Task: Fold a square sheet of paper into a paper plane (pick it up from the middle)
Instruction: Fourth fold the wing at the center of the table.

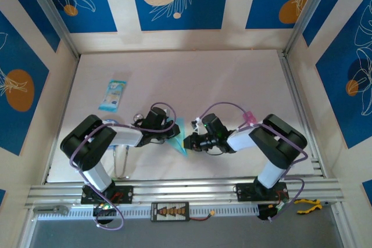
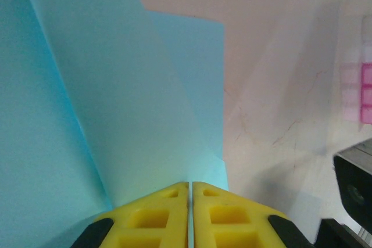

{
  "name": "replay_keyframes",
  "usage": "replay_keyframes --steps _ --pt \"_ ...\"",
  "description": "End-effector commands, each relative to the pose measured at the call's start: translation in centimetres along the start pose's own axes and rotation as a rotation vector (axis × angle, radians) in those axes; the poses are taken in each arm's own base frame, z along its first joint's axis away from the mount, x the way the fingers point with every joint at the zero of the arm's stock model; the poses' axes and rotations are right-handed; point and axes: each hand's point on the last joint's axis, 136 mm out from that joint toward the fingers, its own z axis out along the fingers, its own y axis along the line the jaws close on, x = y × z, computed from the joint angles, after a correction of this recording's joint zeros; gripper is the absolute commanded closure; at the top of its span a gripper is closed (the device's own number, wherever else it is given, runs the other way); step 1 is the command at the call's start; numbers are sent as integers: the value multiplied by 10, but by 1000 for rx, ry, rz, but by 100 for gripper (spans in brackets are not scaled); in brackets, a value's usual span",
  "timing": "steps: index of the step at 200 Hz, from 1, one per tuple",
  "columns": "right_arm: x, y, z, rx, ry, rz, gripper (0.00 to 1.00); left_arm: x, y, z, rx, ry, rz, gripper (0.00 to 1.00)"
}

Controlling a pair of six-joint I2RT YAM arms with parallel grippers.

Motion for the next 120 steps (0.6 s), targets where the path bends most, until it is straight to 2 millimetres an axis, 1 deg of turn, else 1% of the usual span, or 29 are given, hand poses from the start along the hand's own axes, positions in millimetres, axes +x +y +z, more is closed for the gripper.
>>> replay_keyframes --steps 1,33,59,92,120 --pt "16 -11 -4 79 42 -12 80 12 20 5 -71 53 -12 90" --pt "22 -12 -3 125 50 -36 76 12 18 8 -63 64 -13 90" --pt "27 -23 -2 207 61 -34 75 12 16 9 -53 67 -16 90" --pt "33 -32 -4 234 63 -11 79 13 17 8 -59 65 -14 90" --pt "36 -34 -6 235 63 0 86 13 18 9 -60 68 -15 90"
